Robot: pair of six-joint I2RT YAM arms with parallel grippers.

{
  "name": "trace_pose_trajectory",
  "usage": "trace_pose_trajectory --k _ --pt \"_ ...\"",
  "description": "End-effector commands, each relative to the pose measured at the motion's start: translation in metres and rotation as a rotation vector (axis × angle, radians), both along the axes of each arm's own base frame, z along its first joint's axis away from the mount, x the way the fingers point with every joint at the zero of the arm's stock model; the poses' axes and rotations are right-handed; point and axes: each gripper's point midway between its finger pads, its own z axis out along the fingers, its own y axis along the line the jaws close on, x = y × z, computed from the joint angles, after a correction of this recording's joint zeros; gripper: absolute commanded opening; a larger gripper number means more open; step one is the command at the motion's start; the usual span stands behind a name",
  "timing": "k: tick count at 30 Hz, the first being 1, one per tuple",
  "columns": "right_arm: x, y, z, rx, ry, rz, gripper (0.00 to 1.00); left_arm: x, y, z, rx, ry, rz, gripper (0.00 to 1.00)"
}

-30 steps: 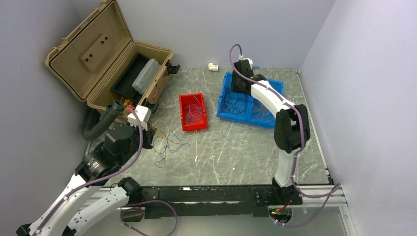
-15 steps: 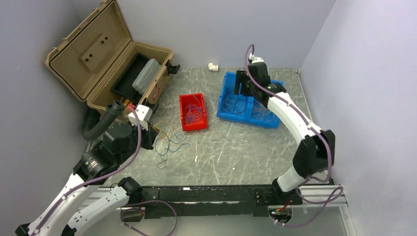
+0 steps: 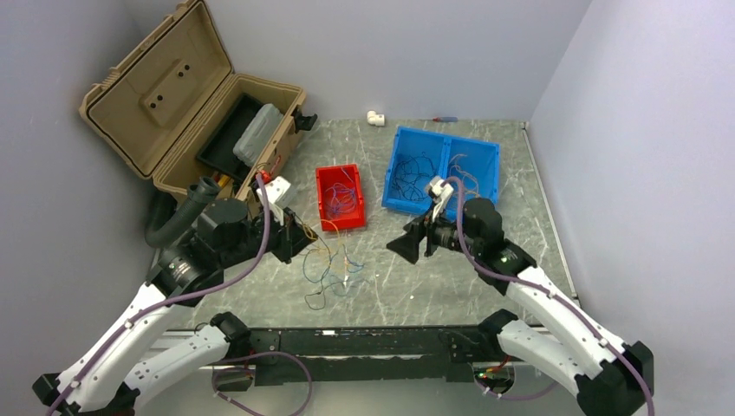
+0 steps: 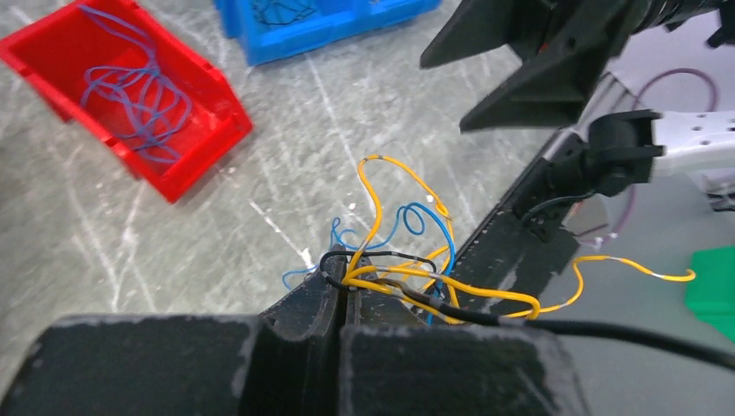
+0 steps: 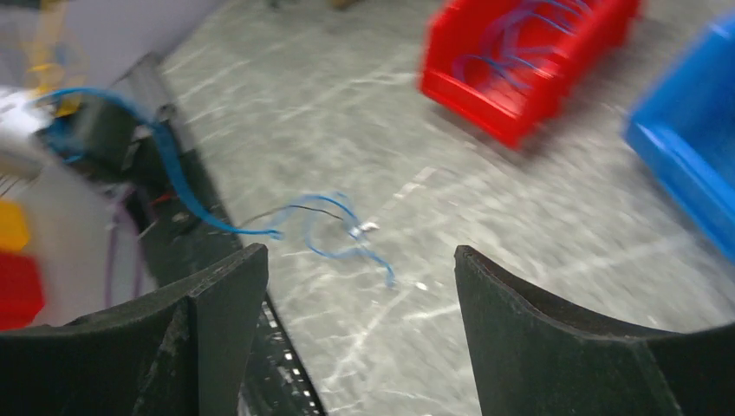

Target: Untangle the cables

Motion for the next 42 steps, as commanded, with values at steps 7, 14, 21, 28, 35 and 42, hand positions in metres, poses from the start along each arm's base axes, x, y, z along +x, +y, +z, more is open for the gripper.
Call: trace_pose_trajectory --k 7,14,21,28,35,42 --pt "-0.058 0.055 0.065 0.208 -0.285 0.375 0.82 -0.014 -0.032 0.051 -0.167 -0.043 -0.166 0.0" --pt "-0.075 0.089 0.065 0.19 -0.287 0.483 0.81 -0.012 -0.035 0.05 -0.172 -0.038 -0.167 0.0" --pt "-0.071 0.106 0.046 0.18 -0.248 0.432 0.5 -0.008 -0.033 0.047 -0.153 -0.038 -0.148 0.0" --pt "-0.023 0.06 0.045 0.158 -0.247 -0.003 0.0 0.0 -0.008 0.042 -0.108 -0.07 -0.009 0.0" --pt "0.017 -0.033 0.036 0.027 -0.162 -0.551 0.0 0.024 0.061 0.026 0.014 -0.087 0.369 0.0" --pt "0.015 -0.149 0.016 -0.1 -0.055 -1.135 0.0 0.027 0.137 0.016 0.169 -0.108 0.714 0.0"
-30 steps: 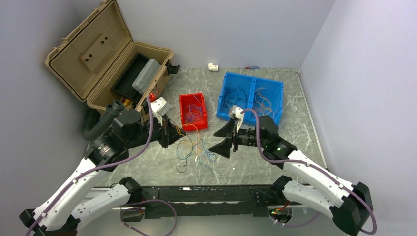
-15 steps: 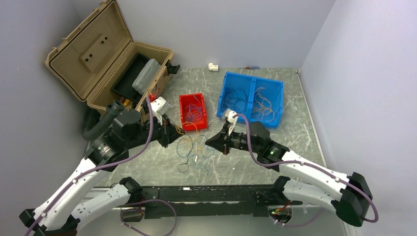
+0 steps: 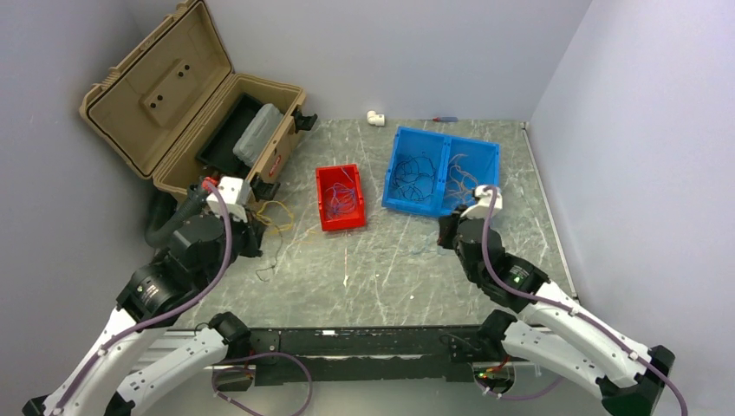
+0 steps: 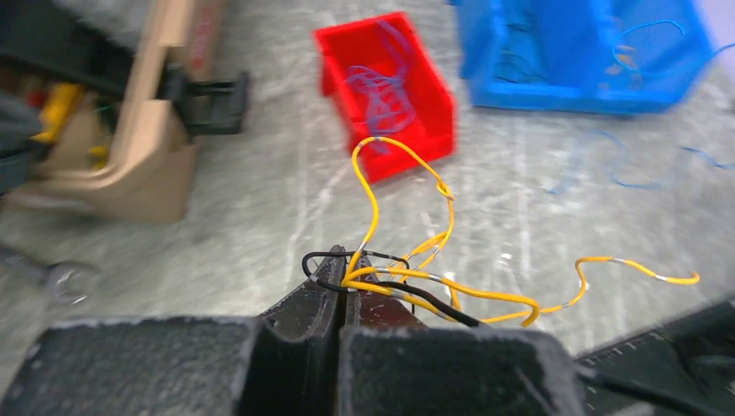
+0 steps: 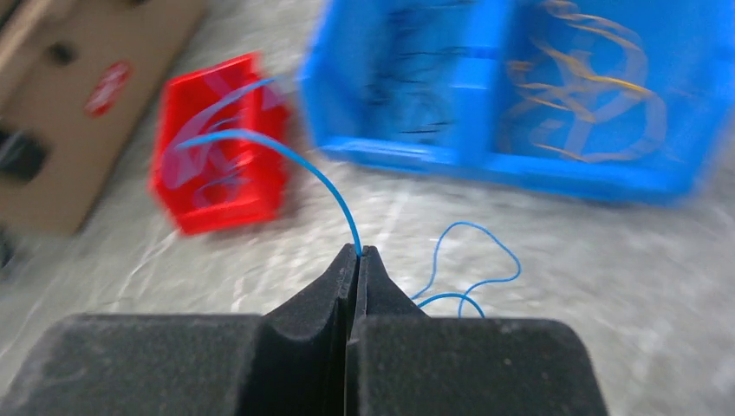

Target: Untangle the cables

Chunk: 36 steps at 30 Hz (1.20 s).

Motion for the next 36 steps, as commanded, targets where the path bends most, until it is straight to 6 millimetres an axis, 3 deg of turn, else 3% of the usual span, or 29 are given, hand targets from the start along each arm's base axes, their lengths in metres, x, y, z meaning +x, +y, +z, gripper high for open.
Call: trace_pose_trajectory --k 1,9,12,15,19,23,25,28,36 --pt "-0.005 -0.094 -0.005 -0.051 0.052 -0.473 0.0 0.003 0.066 0.007 0.107 -0.029 0.307 0.0" --pt "-0.016 -0.128 -0.009 -0.043 0.082 -0.61 0.0 -0.007 0.113 0.016 0.164 -0.046 0.524 0.0" --pt "-0.015 -0.126 -0.006 -0.043 0.079 -0.578 0.0 -0.009 0.119 0.017 0.147 -0.049 0.556 0.0" --pt "-0.009 -0.103 -0.002 -0.031 0.078 -0.447 0.0 -0.004 0.095 0.018 0.104 -0.077 0.434 0.0" --pt "-0.003 -0.057 0.009 0.005 0.074 -0.199 0.0 0.002 0.058 0.018 0.041 -0.104 0.254 0.0" --pt "-0.009 0.006 0.05 0.096 -0.023 0.153 0.0 0.006 0.036 0.019 0.032 -0.104 0.156 0.0" --pt "-0.011 0.02 0.072 0.141 -0.078 0.223 0.0 0.008 0.028 0.018 0.04 -0.094 0.121 0.0" --pt "0.004 0.001 0.099 0.12 -0.126 0.101 0.0 0.008 0.018 0.016 0.042 -0.078 0.074 0.0" --pt "0.051 -0.037 0.132 -0.113 -0.11 -0.1 0.0 0.003 0.009 0.008 0.032 -0.072 0.019 0.0"
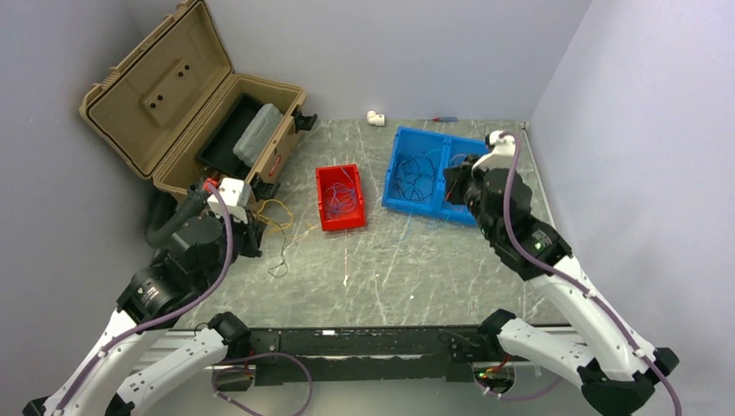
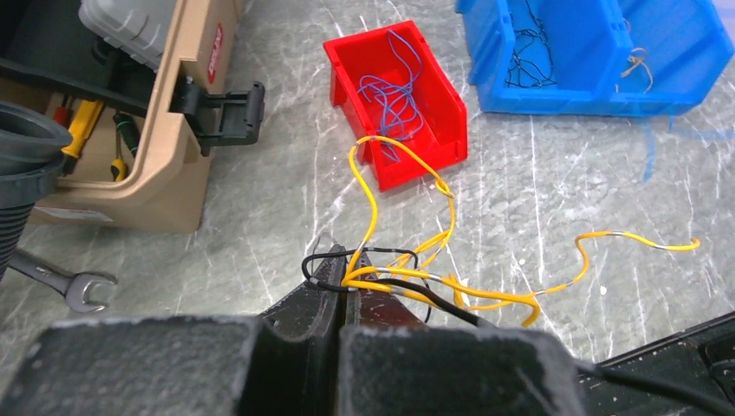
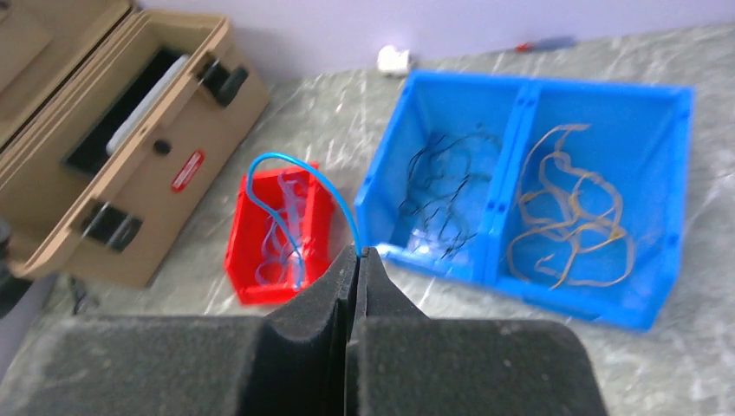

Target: Untangle the cables

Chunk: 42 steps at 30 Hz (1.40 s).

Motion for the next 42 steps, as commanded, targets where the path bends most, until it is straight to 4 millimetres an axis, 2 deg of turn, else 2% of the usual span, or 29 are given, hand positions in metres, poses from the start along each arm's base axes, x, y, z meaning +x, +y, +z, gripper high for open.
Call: trace_pose_trajectory --k 1,8,13,18,24,29,36,42 --pt "0.028 -0.028 0.024 -0.117 -0.019 -0.099 0.0 -0.002 -0.009 0.008 -0.029 -0.037 -0.055 0.0" --pt "0.067 -0.057 0.055 -0.072 -0.025 -0.179 0.0 -0.002 -0.01 0.006 -0.023 -0.033 -0.062 0.0" --pt "0.089 -0.055 0.067 -0.025 -0.036 -0.168 0.0 -0.002 -0.014 0.003 -0.021 -0.026 -0.079 0.0" --pt "0.095 -0.026 0.09 -0.006 -0.088 -0.012 0.0 -0.003 -0.016 0.0 -0.015 -0.023 -0.093 0.0" --pt "0.09 0.03 0.113 -0.01 -0.124 0.227 0.0 -0.002 -0.017 -0.003 -0.001 -0.028 -0.106 0.0" --pt "0.081 0.073 0.127 -0.008 -0.184 0.336 0.0 -0.001 -0.021 -0.007 0.011 -0.024 -0.127 0.0" --pt "0.081 0.119 0.134 0.035 -0.25 0.455 0.0 -0.001 -0.019 -0.016 0.027 -0.017 -0.126 0.0" --pt "0.091 0.144 0.125 0.078 -0.257 0.524 0.0 -0.006 -0.014 -0.03 0.043 -0.018 -0.127 0.0"
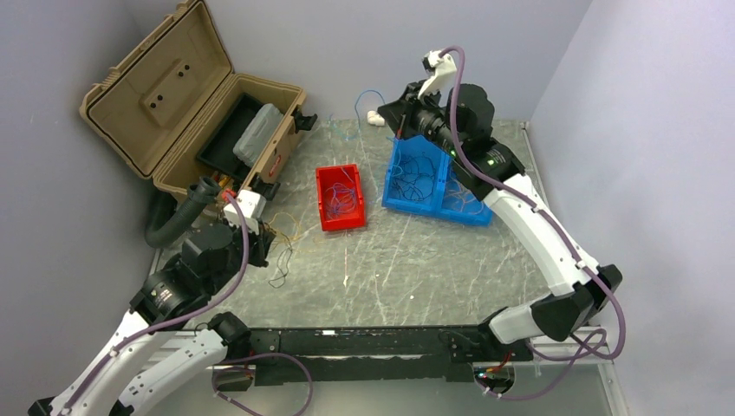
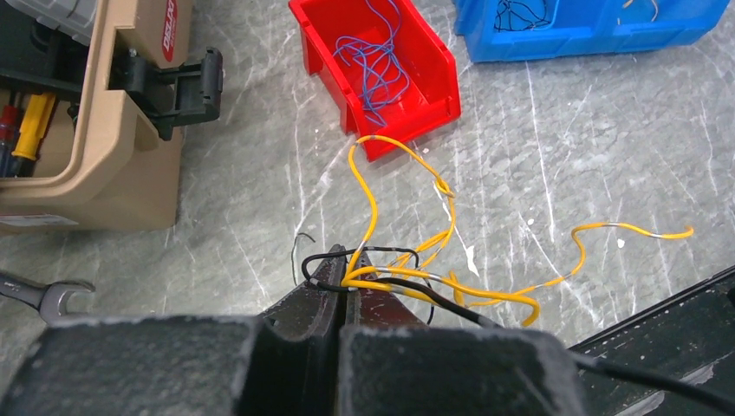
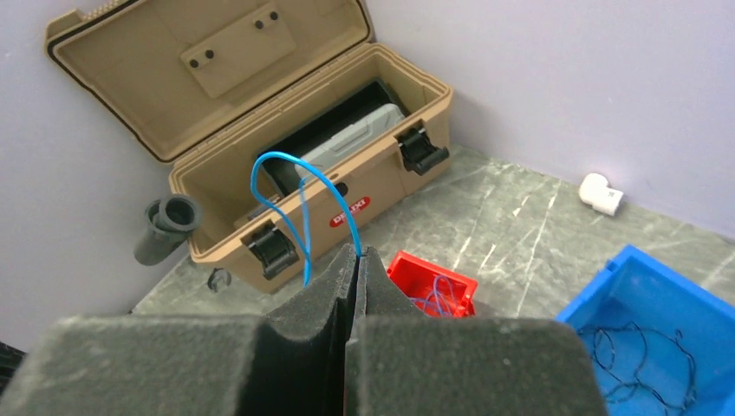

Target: Untangle the cables

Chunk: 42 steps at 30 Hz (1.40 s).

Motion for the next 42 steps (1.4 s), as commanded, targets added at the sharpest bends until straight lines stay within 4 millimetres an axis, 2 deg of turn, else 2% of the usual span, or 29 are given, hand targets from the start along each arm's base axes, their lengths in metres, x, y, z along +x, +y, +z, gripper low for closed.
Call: trace_pose_trajectory --k 1,9,20,29,32,37,42 --pt "0.004 0.022 0.02 0.076 -0.072 0.076 0.0 -0.002 0.003 0.001 0.007 -0.044 -0.016 0.0" --pt "0.015 0.048 0.004 0.087 -0.046 0.118 0.0 -0.006 0.008 -0.013 0.036 -0.039 -0.018 0.0" --pt "0.036 0.065 -0.02 0.069 -0.029 0.106 0.0 -0.008 0.003 -0.012 0.02 -0.045 -0.049 0.0" --pt "0.054 0.081 -0.056 0.041 0.035 0.118 0.0 -0.009 0.002 -0.011 0.009 -0.053 -0.054 0.0" --pt "0.058 0.087 -0.061 0.057 0.035 0.13 0.0 -0.009 0.003 -0.011 0.012 -0.053 -0.051 0.0" --pt "0.058 0.102 -0.077 0.08 0.083 0.178 0.0 -0.009 0.001 -0.011 0.006 -0.054 -0.062 0.0" --pt "0.046 0.131 -0.095 0.068 0.112 0.234 0.0 -0.01 0.0 -0.012 0.01 -0.049 -0.069 0.0"
